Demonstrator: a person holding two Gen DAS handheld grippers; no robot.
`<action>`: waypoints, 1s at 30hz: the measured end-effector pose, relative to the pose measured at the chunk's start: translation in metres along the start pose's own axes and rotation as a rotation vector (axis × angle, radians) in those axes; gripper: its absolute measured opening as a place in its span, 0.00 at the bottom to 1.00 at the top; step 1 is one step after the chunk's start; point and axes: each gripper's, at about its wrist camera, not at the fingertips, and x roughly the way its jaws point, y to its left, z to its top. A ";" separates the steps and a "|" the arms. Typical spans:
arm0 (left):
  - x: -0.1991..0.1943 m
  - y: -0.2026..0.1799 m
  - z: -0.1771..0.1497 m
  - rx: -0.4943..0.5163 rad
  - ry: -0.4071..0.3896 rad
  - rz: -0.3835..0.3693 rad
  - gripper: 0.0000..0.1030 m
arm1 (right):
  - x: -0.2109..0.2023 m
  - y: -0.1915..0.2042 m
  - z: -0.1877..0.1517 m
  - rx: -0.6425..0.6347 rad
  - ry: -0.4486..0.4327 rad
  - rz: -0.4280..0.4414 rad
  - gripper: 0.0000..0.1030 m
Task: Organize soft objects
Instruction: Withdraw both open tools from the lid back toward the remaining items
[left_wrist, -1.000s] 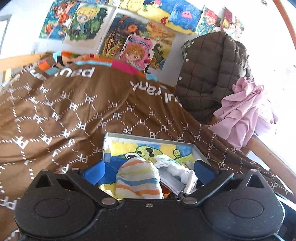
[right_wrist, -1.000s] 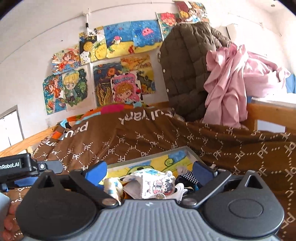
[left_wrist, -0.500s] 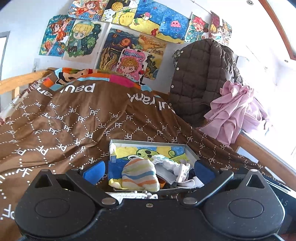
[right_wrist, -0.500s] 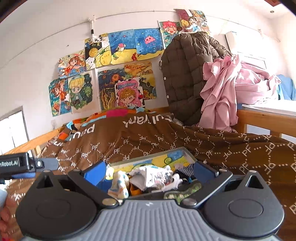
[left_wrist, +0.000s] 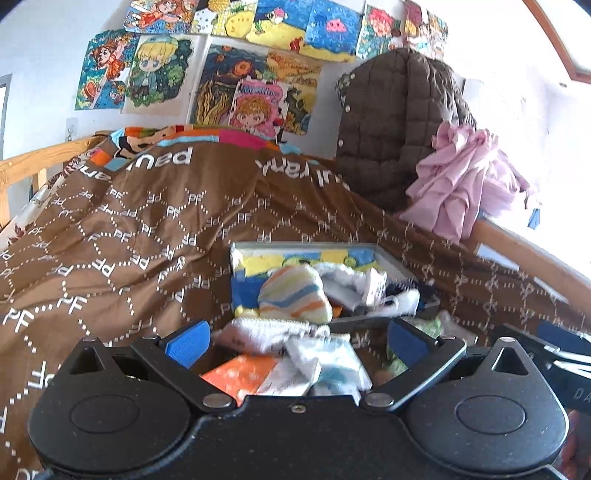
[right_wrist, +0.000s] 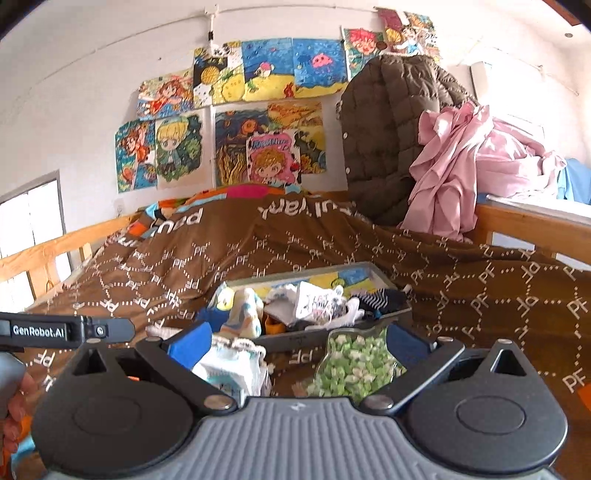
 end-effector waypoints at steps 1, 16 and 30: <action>0.001 0.001 -0.004 0.007 0.008 0.004 0.99 | 0.002 0.001 -0.002 -0.003 0.008 0.003 1.00; 0.021 0.015 -0.047 0.079 0.104 0.054 0.99 | 0.031 0.010 -0.027 -0.033 0.175 0.030 1.00; 0.033 0.026 -0.055 0.094 0.125 0.095 0.99 | 0.043 0.020 -0.037 -0.065 0.229 0.061 1.00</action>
